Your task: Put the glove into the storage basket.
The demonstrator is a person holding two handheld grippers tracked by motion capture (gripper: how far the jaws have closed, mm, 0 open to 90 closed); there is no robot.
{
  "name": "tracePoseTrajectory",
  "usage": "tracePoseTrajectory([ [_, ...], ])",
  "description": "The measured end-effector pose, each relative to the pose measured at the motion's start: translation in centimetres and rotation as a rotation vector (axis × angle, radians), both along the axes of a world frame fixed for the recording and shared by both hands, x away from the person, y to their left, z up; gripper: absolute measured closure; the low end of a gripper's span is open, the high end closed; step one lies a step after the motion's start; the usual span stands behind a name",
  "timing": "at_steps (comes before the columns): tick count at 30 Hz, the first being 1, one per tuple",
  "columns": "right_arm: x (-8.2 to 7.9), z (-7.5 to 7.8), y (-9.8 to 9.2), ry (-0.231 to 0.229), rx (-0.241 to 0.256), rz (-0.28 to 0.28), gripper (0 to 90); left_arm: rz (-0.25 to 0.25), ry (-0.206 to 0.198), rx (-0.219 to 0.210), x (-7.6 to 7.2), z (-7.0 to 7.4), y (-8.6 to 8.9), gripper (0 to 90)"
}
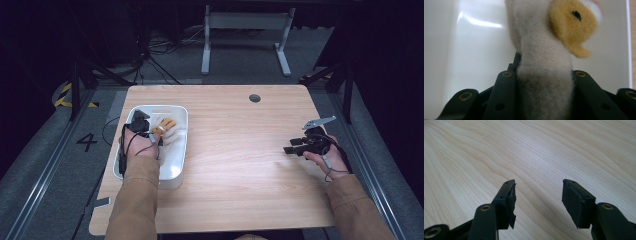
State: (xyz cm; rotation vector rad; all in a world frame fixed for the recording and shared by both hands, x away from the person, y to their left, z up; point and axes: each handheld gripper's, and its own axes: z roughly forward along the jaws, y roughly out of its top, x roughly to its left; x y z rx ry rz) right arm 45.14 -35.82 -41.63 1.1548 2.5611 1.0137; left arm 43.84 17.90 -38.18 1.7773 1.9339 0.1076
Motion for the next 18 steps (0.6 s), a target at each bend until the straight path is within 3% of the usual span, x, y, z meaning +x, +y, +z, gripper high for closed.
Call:
tracePoseTrajectory([
  [18, 0.1, -0.3, 0.0, 0.007, -0.002, 0.000, 44.8, 0.015, 0.061, -0.002, 0.3, -2.4, 0.0, 69.0],
])
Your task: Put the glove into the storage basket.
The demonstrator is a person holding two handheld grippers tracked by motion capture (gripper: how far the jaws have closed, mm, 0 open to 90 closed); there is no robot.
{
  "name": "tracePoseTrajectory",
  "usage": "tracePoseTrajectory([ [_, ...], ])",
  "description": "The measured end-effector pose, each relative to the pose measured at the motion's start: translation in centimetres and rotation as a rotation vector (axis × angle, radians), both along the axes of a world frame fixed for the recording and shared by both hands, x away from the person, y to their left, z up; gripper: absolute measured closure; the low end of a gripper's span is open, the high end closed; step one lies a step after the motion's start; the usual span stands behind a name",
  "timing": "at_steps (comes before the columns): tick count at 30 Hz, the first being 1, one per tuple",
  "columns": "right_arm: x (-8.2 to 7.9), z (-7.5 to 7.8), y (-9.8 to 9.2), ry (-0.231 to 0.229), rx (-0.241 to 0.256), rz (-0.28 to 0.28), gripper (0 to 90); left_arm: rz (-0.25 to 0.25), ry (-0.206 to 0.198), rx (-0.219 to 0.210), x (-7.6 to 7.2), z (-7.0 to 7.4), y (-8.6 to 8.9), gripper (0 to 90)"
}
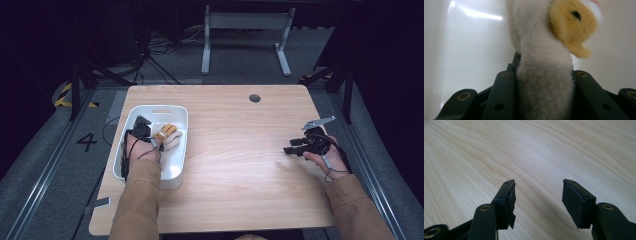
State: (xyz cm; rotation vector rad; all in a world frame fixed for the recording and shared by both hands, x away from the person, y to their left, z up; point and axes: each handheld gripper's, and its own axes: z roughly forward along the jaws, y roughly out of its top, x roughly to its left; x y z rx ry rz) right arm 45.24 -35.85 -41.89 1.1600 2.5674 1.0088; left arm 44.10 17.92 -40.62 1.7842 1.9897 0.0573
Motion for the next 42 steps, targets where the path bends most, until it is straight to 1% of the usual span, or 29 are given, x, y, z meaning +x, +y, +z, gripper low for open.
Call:
tracePoseTrajectory([
  [1, 0.0, 0.0, 0.0, 0.001, 0.000, 0.000, 44.8, -0.005, 0.008, -0.002, 0.1, -0.1, 0.1, 69.0],
  [4, 0.0, -0.1, 0.0, 0.000, -0.001, -0.003, 44.7, 0.004, 0.017, -0.001, 0.1, -0.2, 0.0, 68.9],
  [7, 0.0, -0.1, -0.1, 0.002, -0.001, -0.001, 44.7, -0.001, 0.033, -0.006, 0.3, -0.3, 0.1, 68.7],
  [9, 0.0, -0.1, 0.0, 0.002, -0.002, -0.001, 44.7, 0.001, 0.040, 0.003, 0.4, -0.3, 0.0, 68.5],
  [10, 0.0, -0.1, -0.1, 0.002, -0.001, 0.000, 44.7, -0.004, 0.041, 0.006, 0.5, -0.3, 0.1, 68.4],
  [13, 0.0, -0.1, -0.1, 0.004, -0.002, -0.001, 44.6, 0.003, 0.026, 0.017, 0.8, -0.1, 0.1, 68.3],
  [17, 0.1, -0.2, -0.2, 0.006, -0.003, -0.004, 44.6, 0.007, 0.016, 0.011, 1.4, -0.4, 0.0, 68.2],
  [19, 0.1, -0.2, -0.2, 0.006, -0.002, -0.004, 44.6, 0.010, 0.019, 0.006, 1.5, -0.8, -0.1, 68.1],
  [22, 0.1, -0.3, -0.2, 0.006, -0.005, -0.006, 44.5, 0.006, 0.033, 0.009, 1.5, -1.2, -0.1, 67.5],
  [25, 0.1, -0.4, -0.2, 0.007, -0.003, -0.004, 44.4, 0.004, 0.047, -0.003, 1.5, -1.4, 0.0, 66.9],
  [26, 0.1, -0.4, -0.2, 0.007, -0.003, -0.004, 44.4, 0.008, 0.056, 0.000, 1.4, -1.5, 0.0, 66.5],
  [27, 0.1, -0.4, -0.2, 0.007, -0.003, -0.005, 44.3, -0.004, 0.060, 0.007, 1.4, -1.5, 0.0, 65.8],
  [29, 0.1, -0.3, -0.2, 0.009, -0.003, -0.005, 44.4, -0.001, 0.067, 0.005, 1.4, -1.6, -0.2, 62.2],
  [30, 0.0, -0.3, -0.2, 0.009, -0.002, -0.007, 44.4, -0.009, 0.077, 0.009, 1.4, -1.7, -0.3, 58.7],
  [31, 0.0, -0.3, -0.2, 0.008, -0.002, -0.006, 44.3, -0.016, 0.081, 0.013, 1.4, -1.7, -0.4, 52.1],
  [32, 0.0, -0.3, -0.2, 0.009, -0.002, -0.007, 44.3, -0.031, 0.070, 0.052, 1.5, -1.8, -0.9, 45.7],
  [33, 0.0, -0.3, -0.2, 0.009, -0.002, -0.007, 44.3, -0.031, 0.070, 0.052, 1.5, -1.8, -0.9, 26.5],
  [34, 0.0, -0.3, -0.2, 0.010, -0.002, -0.003, 44.3, -0.039, 0.073, 0.073, 1.5, -1.7, -1.2, 26.5],
  [36, 0.1, -0.4, -0.2, 0.010, -0.003, -0.003, 44.3, -0.056, 0.078, 0.110, 1.5, -1.6, -1.8, 18.7],
  [37, 0.0, -0.4, -0.2, 0.011, -0.002, -0.004, 44.3, -0.062, 0.084, 0.117, 1.5, -1.5, -2.1, 17.6],
  [39, 0.1, -0.4, -0.2, 0.011, -0.005, -0.004, 44.3, -0.070, 0.089, 0.126, 1.6, -1.3, -2.6, 17.8],
  [42, 0.0, -0.3, -0.2, 0.009, -0.001, -0.007, 44.3, -0.089, 0.094, 0.154, 1.5, -1.3, -2.9, 18.3],
])
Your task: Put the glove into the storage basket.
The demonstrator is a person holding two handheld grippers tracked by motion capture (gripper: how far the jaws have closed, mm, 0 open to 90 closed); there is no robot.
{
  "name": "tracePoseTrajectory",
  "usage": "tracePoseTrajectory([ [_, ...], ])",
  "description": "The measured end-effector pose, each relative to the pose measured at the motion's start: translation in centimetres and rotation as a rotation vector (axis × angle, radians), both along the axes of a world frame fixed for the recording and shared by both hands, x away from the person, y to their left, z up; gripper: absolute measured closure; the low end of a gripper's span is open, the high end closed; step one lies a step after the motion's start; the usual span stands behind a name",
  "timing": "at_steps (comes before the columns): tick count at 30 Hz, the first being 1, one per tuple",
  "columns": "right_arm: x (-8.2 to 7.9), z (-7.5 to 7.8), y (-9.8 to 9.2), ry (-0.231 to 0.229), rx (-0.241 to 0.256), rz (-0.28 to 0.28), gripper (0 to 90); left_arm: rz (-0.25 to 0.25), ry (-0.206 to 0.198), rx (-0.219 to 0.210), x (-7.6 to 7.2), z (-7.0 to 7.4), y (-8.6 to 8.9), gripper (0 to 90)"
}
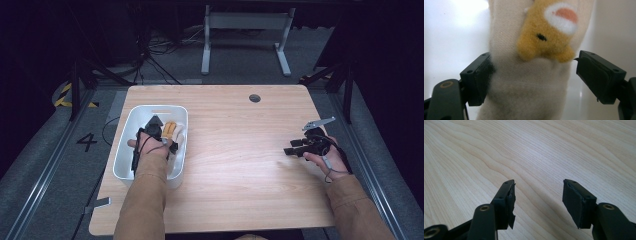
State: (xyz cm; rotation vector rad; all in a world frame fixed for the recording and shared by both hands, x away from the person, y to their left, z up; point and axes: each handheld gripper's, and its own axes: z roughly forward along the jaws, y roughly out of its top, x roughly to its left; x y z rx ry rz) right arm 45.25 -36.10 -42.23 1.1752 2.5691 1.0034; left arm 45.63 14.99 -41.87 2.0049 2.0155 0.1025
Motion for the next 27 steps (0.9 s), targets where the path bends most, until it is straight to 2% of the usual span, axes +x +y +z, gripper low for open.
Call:
tracePoseTrajectory([
  [3, 0.0, 0.0, -0.1, -0.001, 0.003, -0.002, 44.3, -0.023, -0.027, 0.016, -0.1, 0.3, 0.0, 18.8],
  [6, 0.0, 0.0, -0.1, -0.001, 0.003, -0.002, 44.3, -0.070, -0.086, 0.068, -0.2, 0.8, 0.3, 21.4],
  [7, 0.0, 0.0, -0.1, -0.001, 0.003, -0.003, 44.3, -0.066, -0.102, 0.067, -0.3, 1.1, 0.4, 22.0],
  [11, -0.1, 0.0, 0.0, -0.003, 0.004, -0.002, 44.3, -0.053, -0.177, 0.024, -0.6, 2.5, 0.5, 23.5],
  [15, 0.0, 0.0, 0.0, -0.001, -0.001, -0.003, 44.3, -0.085, -0.273, -0.008, -1.1, 4.0, 0.3, 23.5],
  [16, -0.1, 0.0, -0.1, -0.003, -0.001, -0.002, 44.3, -0.091, -0.285, -0.013, -1.2, 4.4, 0.2, 24.7],
  [19, -0.2, 0.1, -0.1, -0.010, 0.000, -0.002, 44.3, -0.131, -0.331, -0.052, -1.7, 5.4, -0.5, 26.3],
  [20, -0.2, 0.1, -0.2, -0.014, -0.002, -0.007, 44.4, -0.159, -0.349, -0.068, -2.0, 5.9, -1.0, 27.1],
  [22, -0.3, 0.2, -0.2, -0.020, 0.001, -0.003, 44.4, -0.167, -0.354, -0.074, -2.1, 6.0, -1.1, 27.7],
  [24, -0.5, 0.3, -0.3, -0.022, 0.002, -0.004, 44.3, -0.213, -0.372, -0.084, -2.7, 6.5, -1.9, 28.8],
  [27, -0.7, 0.4, -0.5, -0.031, 0.001, -0.005, 44.3, -0.281, -0.421, -0.122, -3.8, 7.1, -3.1, 29.1],
])
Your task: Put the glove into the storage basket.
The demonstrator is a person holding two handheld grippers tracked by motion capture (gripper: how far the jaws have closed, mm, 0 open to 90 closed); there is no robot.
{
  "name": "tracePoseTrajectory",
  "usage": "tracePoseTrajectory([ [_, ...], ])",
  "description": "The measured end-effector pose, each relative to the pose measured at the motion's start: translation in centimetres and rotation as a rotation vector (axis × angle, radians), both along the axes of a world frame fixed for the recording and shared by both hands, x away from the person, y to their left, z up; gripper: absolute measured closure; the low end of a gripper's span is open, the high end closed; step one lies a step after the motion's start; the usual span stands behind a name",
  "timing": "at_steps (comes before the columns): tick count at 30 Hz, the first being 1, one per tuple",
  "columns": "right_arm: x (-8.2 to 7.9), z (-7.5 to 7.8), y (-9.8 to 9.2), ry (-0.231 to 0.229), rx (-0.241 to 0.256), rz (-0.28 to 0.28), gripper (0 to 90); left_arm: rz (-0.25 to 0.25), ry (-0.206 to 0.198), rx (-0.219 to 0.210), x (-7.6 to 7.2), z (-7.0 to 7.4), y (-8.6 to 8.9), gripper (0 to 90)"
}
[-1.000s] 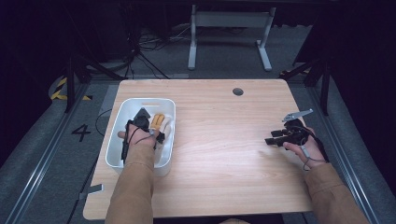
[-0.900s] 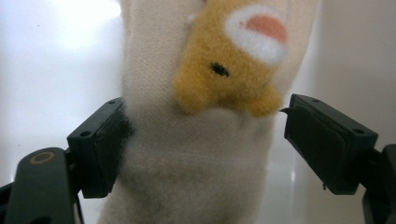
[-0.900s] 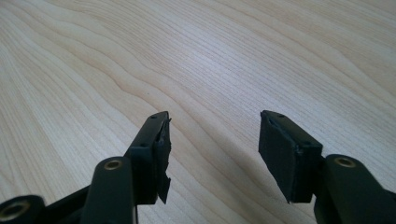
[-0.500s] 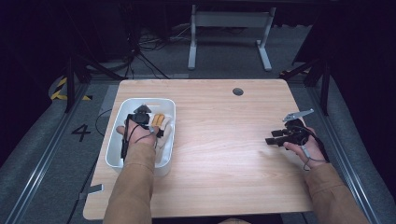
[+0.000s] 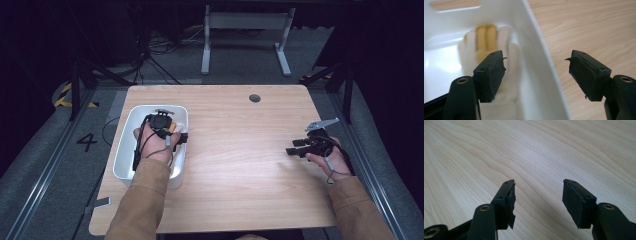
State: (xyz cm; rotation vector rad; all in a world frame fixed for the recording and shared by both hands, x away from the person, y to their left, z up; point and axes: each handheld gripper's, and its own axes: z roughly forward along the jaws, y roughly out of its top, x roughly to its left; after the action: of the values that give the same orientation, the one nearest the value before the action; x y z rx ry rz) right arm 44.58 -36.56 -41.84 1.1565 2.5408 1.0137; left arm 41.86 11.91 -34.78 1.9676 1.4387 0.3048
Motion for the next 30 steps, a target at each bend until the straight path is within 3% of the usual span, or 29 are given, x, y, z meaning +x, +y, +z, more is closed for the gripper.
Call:
tracePoseTrajectory([
  [7, -0.5, -0.1, -0.3, -0.008, -0.006, -0.006, 44.5, -0.175, -0.084, -0.042, -2.0, -0.6, -3.4, 28.4],
  [14, -0.7, -0.2, -0.5, -0.020, -0.008, 0.001, 45.7, -0.330, -0.113, -0.062, -3.9, -2.1, -5.4, 29.8],
  [19, -0.8, -0.3, -0.3, -0.027, -0.013, 0.012, 45.6, -0.447, -0.110, -0.124, -4.8, -3.9, -6.4, 30.0],
  [22, -0.8, -0.4, -0.3, -0.032, -0.016, 0.010, 45.6, -0.506, -0.106, -0.095, -5.0, -5.3, -6.7, 30.2],
  [23, -0.8, -0.4, -0.4, -0.031, -0.014, 0.011, 45.6, -0.528, -0.086, -0.083, -5.3, -6.0, -7.0, 30.0],
  [26, -0.6, -0.7, -0.3, -0.027, -0.016, 0.013, 45.6, -0.556, -0.070, -0.082, -5.5, -7.1, -7.5, 29.6],
  [30, -0.7, -0.9, 0.0, -0.022, -0.029, 0.023, 45.5, -0.578, -0.058, -0.041, -5.6, -8.2, -8.1, 28.6],
])
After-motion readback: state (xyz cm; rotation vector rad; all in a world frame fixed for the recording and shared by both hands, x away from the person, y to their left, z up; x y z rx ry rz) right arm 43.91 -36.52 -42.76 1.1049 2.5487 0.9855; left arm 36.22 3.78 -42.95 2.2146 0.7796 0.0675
